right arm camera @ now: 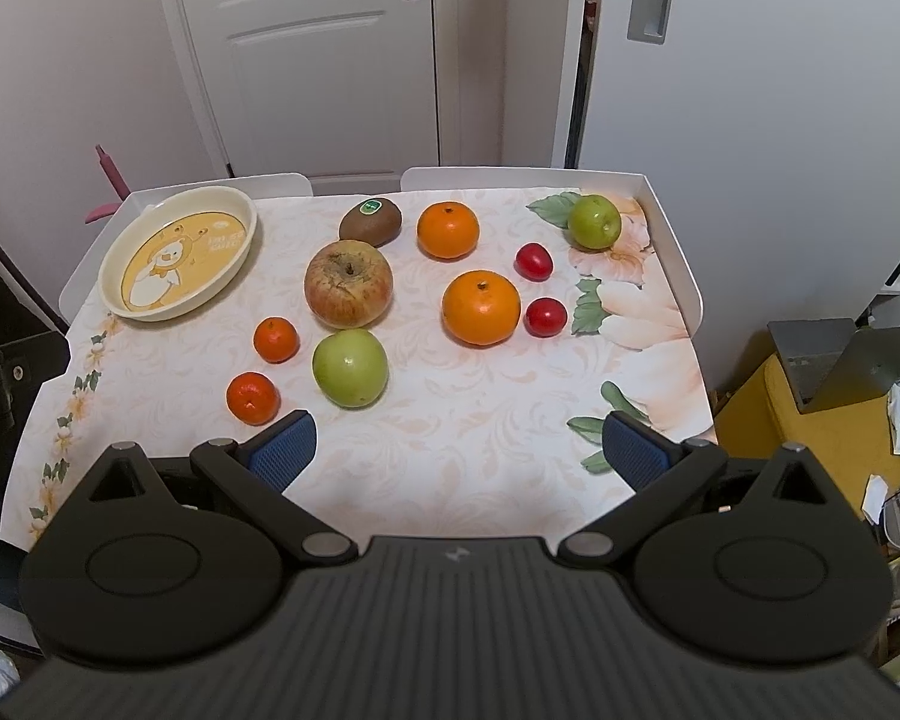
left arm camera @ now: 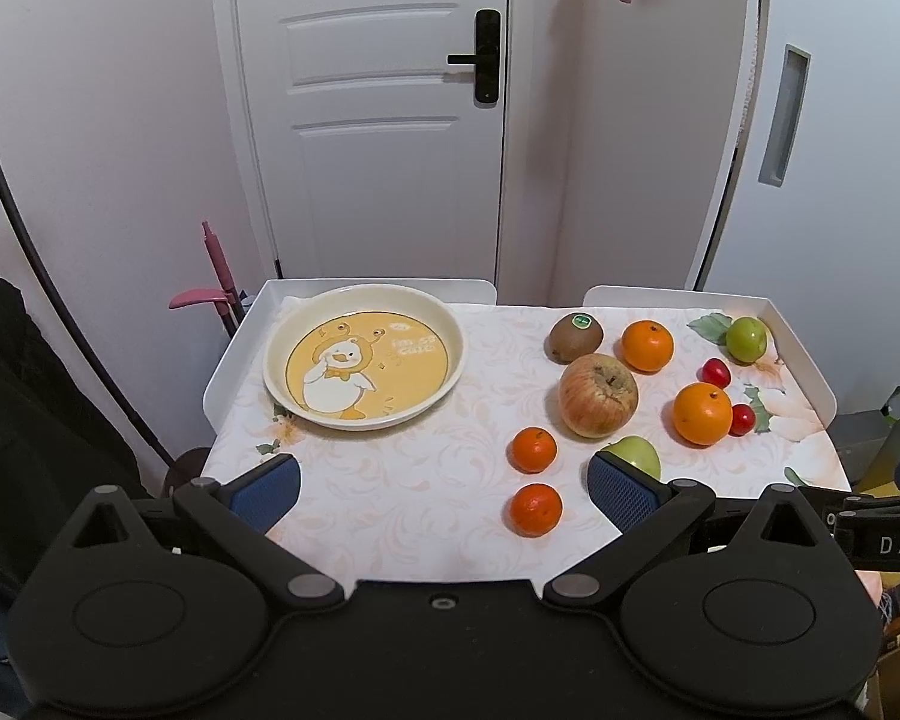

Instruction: Organize fruits

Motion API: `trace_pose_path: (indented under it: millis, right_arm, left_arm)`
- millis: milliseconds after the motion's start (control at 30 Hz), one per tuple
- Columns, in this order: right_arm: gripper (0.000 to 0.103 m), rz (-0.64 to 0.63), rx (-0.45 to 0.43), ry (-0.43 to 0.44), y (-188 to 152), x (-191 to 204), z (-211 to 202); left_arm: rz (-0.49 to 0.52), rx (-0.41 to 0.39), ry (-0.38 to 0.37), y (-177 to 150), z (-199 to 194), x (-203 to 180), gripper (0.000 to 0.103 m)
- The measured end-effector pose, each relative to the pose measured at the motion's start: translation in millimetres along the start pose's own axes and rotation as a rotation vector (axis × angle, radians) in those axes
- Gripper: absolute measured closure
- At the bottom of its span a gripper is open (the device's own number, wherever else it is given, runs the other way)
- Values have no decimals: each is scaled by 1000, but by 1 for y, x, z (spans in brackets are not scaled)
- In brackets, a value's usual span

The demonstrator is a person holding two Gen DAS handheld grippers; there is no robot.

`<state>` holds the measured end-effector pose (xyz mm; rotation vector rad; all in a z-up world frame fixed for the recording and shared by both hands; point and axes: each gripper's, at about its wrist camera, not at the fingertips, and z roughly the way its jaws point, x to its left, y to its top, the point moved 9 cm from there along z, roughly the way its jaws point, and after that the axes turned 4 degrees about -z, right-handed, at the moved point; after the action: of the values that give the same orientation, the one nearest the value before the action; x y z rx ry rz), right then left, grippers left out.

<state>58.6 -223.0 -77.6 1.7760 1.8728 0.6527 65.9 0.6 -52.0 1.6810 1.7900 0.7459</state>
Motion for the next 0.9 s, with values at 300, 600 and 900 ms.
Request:
trace_pose_path:
  millis: [300,600,900]
  right_arm:
    - [0,-1,1,1,0,-1,0]
    - [0,1,1,1,0,-1,-1]
    - [0,1,2,2,-1,-1,-1]
  left_arm:
    - [2,0,0,0,0,0,0]
    - [5,-2,2,-1,-1,-1,0]
    - [6,0,1,-3,-2,-1,0]
